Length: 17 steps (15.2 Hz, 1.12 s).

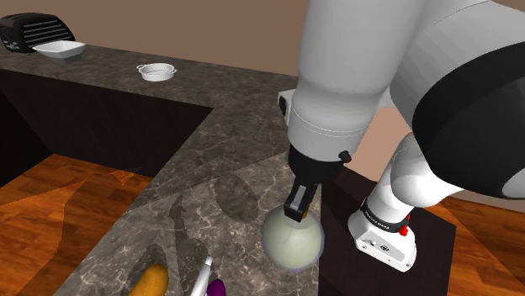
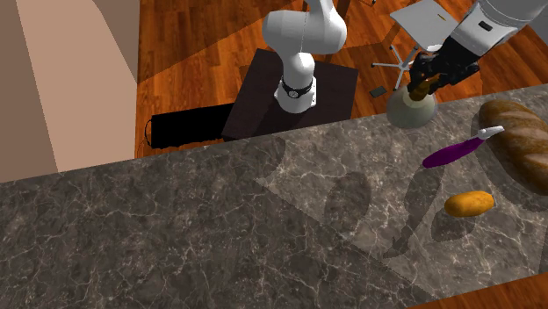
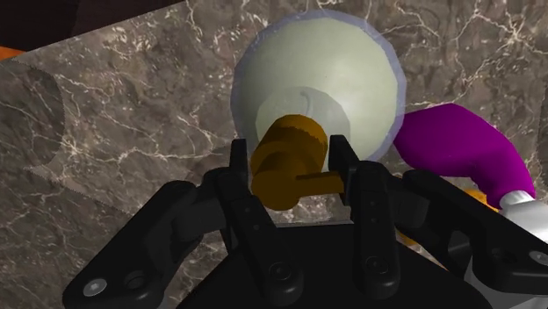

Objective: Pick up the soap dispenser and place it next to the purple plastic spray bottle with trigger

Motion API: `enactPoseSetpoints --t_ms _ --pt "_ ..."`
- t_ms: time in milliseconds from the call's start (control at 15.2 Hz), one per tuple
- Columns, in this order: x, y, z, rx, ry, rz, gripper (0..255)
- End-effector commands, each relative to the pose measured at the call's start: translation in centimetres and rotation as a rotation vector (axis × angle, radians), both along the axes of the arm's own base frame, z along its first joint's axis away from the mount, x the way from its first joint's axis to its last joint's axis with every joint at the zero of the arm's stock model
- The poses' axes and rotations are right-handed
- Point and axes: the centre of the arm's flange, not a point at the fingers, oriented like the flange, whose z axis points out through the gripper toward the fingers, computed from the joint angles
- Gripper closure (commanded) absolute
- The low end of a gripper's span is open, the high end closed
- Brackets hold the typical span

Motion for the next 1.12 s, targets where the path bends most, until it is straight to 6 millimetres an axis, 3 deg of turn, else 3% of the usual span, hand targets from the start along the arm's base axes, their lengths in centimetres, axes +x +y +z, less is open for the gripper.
enactPoseSetpoints --t_ms 0,1056 --pt "0.1 0.1 -1.0 0.001 -0.001 0.000 255" --pt "0.1 0.1 -9.5 0.001 -0.001 0.000 255"
